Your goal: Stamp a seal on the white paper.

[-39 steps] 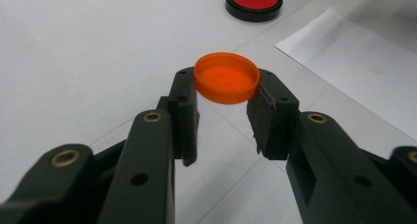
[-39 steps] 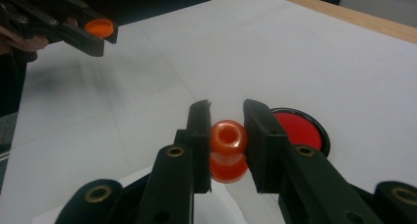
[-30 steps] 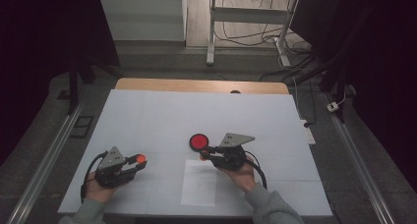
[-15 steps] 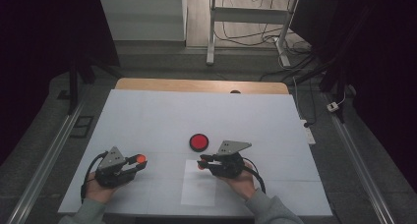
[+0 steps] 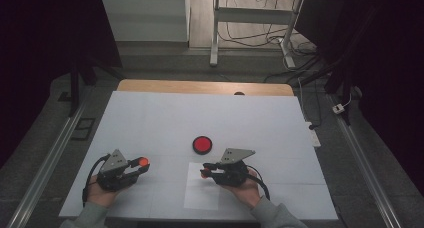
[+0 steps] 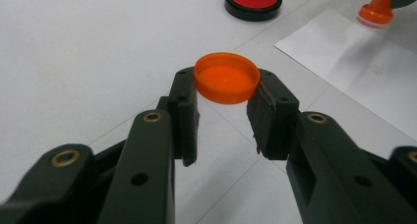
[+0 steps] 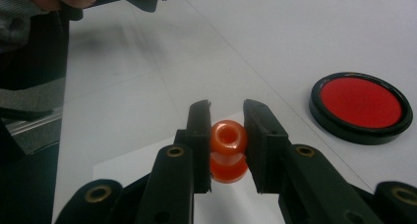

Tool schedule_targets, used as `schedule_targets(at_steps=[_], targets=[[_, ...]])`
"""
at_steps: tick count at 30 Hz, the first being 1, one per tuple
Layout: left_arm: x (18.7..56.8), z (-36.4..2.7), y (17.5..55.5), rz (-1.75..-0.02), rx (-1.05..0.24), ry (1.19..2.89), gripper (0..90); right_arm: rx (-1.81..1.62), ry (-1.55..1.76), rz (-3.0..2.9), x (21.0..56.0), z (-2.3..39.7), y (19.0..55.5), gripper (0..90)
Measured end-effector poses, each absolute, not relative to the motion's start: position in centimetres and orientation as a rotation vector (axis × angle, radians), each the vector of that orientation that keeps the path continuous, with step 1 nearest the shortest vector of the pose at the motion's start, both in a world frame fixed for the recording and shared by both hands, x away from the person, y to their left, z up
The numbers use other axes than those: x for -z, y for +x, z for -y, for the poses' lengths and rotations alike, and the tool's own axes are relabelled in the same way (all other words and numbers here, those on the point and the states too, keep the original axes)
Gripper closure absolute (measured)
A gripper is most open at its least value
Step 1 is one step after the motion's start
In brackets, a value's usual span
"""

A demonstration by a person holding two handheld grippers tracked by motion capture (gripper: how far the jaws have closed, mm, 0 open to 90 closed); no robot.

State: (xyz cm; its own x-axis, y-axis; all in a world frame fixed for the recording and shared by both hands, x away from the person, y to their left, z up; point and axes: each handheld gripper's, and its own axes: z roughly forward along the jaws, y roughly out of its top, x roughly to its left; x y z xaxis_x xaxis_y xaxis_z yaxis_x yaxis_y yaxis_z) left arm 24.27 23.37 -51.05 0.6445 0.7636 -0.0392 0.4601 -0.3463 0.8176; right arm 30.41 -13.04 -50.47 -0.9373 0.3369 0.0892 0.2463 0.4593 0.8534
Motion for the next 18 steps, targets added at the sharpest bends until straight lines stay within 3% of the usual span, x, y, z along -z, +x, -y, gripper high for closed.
schedule_targets(at_steps=[18], targets=[[51.11, -23.32, 24.31, -0.950, -0.444, 2.007, 64.8, -1.439, 0.566, -2.626, 51.24, 12.78, 30.46, 72.8]])
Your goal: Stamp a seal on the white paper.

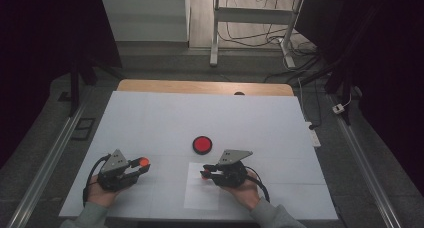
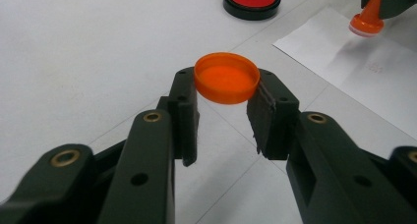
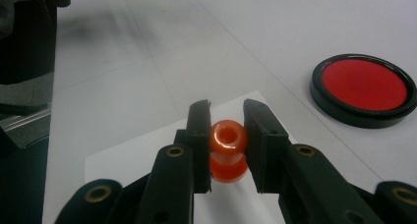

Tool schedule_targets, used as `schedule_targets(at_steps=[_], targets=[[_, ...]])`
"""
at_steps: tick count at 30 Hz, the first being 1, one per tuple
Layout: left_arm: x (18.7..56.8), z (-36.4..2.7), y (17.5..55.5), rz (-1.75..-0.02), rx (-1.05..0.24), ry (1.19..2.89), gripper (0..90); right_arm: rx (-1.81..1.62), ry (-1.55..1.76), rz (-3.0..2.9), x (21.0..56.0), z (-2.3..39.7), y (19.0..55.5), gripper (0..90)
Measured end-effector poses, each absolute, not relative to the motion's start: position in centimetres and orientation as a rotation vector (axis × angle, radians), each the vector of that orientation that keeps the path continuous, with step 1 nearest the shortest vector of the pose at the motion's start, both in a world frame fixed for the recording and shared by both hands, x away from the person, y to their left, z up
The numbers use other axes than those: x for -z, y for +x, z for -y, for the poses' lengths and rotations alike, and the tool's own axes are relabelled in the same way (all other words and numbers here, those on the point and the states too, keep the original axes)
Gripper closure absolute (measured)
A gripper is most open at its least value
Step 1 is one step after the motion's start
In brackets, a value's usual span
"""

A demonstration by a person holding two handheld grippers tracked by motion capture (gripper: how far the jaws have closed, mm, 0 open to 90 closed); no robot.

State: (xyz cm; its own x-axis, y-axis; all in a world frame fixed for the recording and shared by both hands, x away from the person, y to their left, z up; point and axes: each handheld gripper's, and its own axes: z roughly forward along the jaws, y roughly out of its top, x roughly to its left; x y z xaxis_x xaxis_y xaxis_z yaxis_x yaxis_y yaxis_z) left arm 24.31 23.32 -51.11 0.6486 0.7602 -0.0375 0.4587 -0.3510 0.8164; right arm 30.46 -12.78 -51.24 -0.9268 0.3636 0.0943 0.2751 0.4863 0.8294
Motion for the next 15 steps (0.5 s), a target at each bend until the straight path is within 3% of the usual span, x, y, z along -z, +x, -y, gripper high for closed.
schedule_targets(at_steps=[15], targets=[[51.17, -23.25, 24.32, -0.945, -0.442, 2.011, 64.8, -1.367, 0.527, -2.666, 52.05, 11.93, 30.30, 72.7]])
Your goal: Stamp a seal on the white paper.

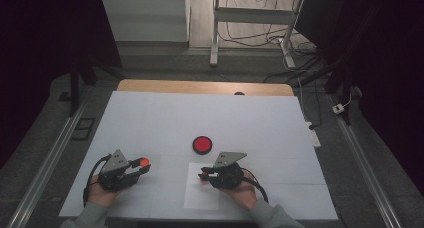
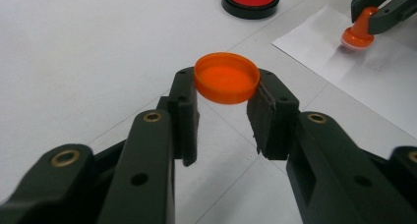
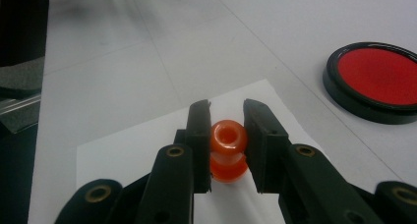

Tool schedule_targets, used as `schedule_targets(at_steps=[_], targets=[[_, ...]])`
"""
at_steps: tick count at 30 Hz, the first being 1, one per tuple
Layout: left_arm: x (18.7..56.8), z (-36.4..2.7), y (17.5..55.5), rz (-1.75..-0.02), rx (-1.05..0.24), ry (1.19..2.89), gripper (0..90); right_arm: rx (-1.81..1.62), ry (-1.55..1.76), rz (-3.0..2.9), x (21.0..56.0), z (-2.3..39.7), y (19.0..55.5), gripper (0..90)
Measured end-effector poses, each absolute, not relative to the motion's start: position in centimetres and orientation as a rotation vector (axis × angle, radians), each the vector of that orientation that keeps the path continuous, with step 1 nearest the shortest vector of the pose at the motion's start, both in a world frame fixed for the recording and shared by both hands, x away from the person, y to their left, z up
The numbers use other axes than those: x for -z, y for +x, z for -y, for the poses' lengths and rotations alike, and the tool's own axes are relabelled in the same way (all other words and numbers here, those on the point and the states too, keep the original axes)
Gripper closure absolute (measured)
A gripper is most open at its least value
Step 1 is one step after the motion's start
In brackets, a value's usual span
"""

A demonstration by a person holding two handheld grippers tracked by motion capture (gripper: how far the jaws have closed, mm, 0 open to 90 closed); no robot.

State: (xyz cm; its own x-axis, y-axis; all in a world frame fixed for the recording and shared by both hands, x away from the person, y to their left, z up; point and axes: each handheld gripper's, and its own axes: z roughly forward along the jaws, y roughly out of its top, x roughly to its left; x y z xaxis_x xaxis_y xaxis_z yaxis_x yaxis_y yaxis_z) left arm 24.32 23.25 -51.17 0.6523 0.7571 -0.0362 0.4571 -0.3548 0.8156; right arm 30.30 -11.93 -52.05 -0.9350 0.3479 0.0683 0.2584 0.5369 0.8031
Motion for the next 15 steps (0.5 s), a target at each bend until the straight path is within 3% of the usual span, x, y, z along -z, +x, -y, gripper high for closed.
schedule_targets(at_steps=[15], targets=[[51.17, -23.24, 24.32, -0.944, -0.442, 2.013, 64.8, -1.336, 0.497, -2.674, 52.25, 11.64, 30.20, 72.7]])
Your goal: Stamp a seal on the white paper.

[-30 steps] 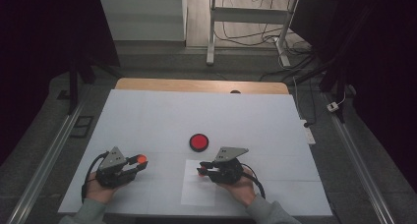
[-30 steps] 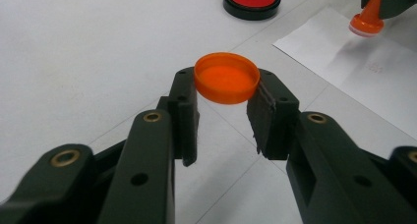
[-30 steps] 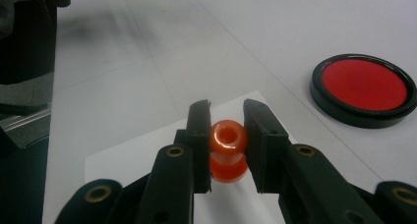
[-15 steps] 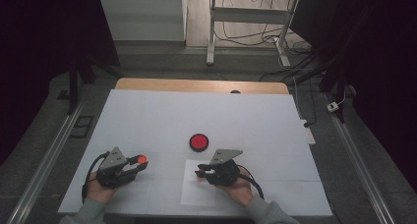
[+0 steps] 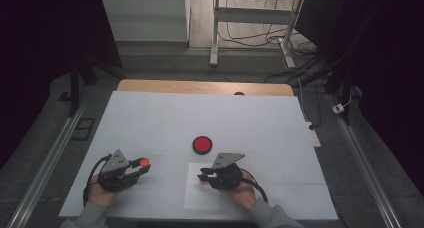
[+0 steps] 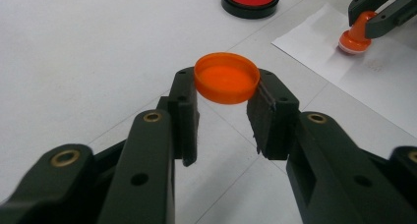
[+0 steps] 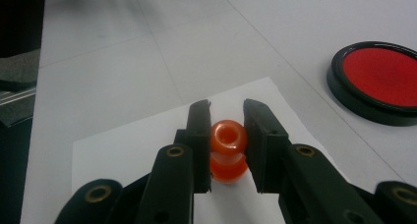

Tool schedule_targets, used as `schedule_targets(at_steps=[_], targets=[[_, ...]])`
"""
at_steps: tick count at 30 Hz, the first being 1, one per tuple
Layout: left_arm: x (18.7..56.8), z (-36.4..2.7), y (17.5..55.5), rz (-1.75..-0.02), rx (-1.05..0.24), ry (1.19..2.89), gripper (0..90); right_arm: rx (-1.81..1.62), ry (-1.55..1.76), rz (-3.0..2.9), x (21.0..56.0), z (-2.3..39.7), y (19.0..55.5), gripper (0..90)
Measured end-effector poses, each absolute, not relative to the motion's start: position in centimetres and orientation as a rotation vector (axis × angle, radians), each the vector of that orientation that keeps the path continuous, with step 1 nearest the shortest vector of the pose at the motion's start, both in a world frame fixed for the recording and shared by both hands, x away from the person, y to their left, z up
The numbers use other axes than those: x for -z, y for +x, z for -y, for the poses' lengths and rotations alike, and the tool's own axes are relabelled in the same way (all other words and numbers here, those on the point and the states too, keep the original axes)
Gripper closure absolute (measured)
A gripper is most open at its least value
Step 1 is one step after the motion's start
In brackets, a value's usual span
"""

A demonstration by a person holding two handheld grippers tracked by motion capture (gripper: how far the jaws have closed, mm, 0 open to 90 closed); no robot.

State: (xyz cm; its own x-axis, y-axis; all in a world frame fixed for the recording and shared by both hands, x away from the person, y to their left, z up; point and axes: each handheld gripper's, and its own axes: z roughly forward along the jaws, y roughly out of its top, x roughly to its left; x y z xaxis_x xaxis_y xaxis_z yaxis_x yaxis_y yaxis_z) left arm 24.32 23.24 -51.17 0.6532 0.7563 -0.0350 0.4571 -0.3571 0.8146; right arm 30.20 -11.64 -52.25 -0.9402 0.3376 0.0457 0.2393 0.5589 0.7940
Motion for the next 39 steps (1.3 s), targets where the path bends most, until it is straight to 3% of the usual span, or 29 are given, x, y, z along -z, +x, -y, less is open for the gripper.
schedule_targets(at_steps=[39], targets=[[51.12, -23.38, 24.19, -0.958, -0.442, 2.001, 64.7, -1.332, 0.426, -2.659, 53.10, 11.82, 29.88, 73.3]])
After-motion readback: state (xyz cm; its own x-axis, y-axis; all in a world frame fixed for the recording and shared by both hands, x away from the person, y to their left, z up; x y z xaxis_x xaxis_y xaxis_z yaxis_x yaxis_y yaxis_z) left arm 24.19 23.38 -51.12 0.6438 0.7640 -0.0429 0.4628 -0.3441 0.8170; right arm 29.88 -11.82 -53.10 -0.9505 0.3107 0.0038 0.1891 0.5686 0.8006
